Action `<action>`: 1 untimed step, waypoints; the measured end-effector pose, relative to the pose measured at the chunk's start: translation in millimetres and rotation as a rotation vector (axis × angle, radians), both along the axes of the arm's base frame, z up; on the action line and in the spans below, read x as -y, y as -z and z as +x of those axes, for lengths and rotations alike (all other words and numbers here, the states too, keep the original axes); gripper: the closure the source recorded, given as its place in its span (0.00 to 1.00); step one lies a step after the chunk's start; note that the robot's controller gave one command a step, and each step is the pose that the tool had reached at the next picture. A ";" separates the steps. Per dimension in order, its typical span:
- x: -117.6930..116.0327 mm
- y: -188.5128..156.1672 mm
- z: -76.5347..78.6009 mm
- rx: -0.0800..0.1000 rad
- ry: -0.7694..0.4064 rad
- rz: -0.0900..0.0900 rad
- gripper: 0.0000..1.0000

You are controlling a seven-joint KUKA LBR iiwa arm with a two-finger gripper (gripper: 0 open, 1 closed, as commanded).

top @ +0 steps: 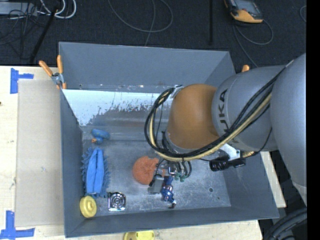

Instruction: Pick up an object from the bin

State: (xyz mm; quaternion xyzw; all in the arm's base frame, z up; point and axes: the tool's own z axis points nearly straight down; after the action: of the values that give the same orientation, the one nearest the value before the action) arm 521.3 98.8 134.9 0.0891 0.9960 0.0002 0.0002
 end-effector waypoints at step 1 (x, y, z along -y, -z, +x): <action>1.2 54.0 -0.6 0.003 0.136 0.001 0.00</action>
Offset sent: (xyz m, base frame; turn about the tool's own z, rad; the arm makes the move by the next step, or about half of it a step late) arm -0.0016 -0.0038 -0.0649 0.1688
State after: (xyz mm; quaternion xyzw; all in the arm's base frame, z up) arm 520.8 97.6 80.9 0.1565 0.9877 0.0010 0.0014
